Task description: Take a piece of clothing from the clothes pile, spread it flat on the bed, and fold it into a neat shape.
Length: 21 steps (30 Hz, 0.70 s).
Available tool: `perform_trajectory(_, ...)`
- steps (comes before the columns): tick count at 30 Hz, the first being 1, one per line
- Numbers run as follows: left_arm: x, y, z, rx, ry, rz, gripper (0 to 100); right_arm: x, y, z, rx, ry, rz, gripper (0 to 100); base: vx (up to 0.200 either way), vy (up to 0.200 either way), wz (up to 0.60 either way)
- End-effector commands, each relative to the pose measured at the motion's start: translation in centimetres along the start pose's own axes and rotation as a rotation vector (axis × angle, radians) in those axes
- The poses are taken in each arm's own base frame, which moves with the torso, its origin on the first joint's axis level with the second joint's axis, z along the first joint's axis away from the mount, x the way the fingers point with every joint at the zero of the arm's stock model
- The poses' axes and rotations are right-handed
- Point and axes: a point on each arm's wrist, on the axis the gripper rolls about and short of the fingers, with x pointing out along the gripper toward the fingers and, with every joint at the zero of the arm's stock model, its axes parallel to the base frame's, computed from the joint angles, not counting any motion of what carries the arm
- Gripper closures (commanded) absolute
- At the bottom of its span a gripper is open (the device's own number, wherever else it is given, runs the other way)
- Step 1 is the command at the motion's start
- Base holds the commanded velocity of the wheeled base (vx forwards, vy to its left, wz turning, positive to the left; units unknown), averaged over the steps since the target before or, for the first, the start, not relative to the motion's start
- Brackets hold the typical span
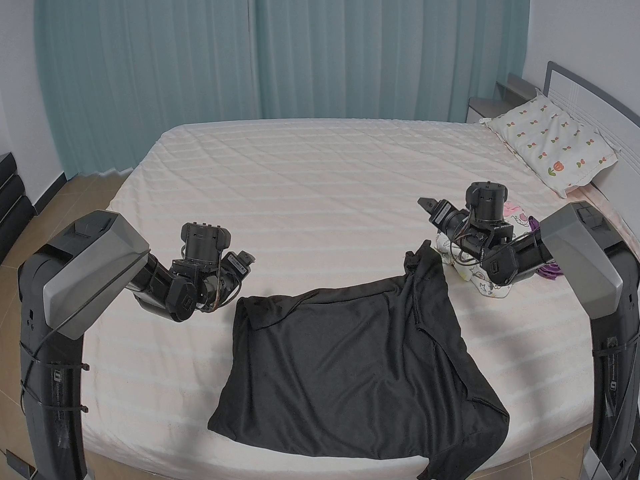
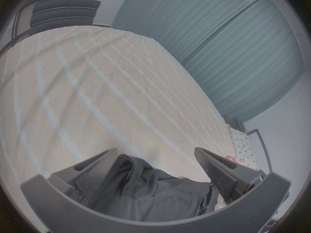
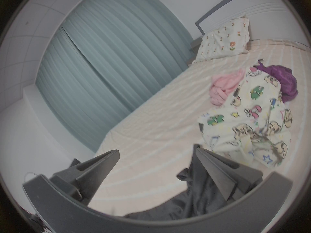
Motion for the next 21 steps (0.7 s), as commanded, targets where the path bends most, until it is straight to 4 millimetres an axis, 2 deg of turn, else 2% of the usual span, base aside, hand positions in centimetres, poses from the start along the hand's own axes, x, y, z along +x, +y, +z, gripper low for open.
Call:
perform_trajectory(1, 0.1, 0.3, 0.0, 0.000, 0.002, 0.010, 0, 0.0, -2.4, -2.1, -0.021, 0.086, -0.073, 0, 0.000, 0.000, 0.00)
perform_trajectory(3, 0.1, 0.2, 0.0, 0.001, 0.007, 0.005, 0, -0.5, -2.6, -2.3, -0.022, 0.111, -0.086, 0, 0.000, 0.000, 0.00)
perform_trajectory(7, 0.5, -0.3, 0.3, 0.008, 0.027, 0.013, 0, -3.2, -3.7, -3.4, -0.032, 0.195, -0.140, 0, 0.000, 0.000, 0.00)
perform_trajectory(15, 3.3, 0.0, -0.5, 0.029, 0.052, 0.051, 0, -8.4, -5.2, -4.0, 0.032, 0.264, -0.169, 0, 0.000, 0.000, 0.00)
perform_trajectory(21, 5.3, 1.0, -1.8, 0.090, 0.067, 0.069, 0, -9.8, -6.1, -4.7, 0.041, 0.263, -0.148, 0, 0.000, 0.000, 0.00)
